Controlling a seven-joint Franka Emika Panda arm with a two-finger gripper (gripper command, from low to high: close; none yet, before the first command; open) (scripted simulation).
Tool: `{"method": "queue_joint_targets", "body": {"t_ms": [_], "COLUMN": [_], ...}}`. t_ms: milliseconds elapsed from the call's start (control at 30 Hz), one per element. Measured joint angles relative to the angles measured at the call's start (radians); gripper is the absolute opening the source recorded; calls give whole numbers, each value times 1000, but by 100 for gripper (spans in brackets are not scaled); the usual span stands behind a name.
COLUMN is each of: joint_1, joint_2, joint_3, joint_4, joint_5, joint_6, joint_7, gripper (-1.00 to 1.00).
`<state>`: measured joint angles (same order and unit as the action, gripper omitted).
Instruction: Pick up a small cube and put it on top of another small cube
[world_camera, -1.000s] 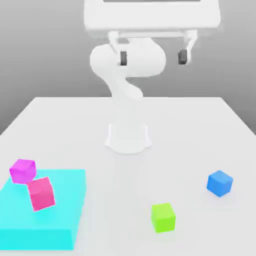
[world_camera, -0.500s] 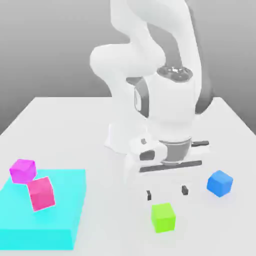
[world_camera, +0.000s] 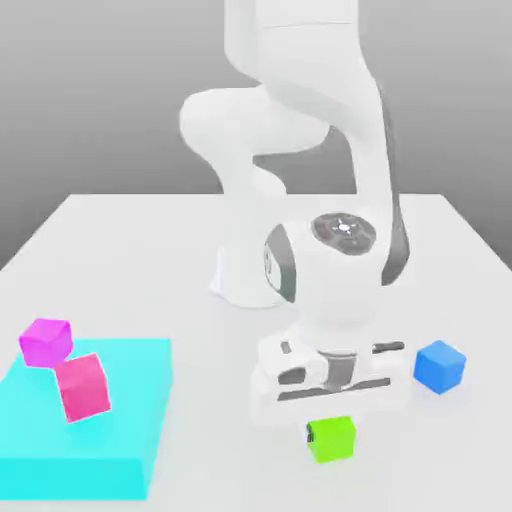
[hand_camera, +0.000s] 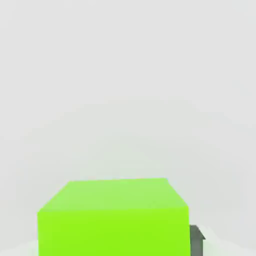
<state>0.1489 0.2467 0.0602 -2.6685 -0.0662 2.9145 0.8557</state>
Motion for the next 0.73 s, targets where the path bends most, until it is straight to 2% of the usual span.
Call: {"method": "queue_joint_targets", "body": {"t_ms": [133, 267, 400, 600, 633, 733], "joint_1": [10, 192, 352, 374, 380, 380], "joint_2": [-136, -244, -333, -158, -134, -134], "joint_3": [44, 172, 238, 208, 198, 198], "joint_4": [-29, -63, -96, -93, -92, -92], "joint_5": [42, 99, 131, -22, -45, -45], "joint_6": [-106, -178, -233, -68, -47, -47], "joint_7": [-47, -177, -289, -198, -181, -181], "gripper": [-100, -100, -100, -100, 100, 100]}}
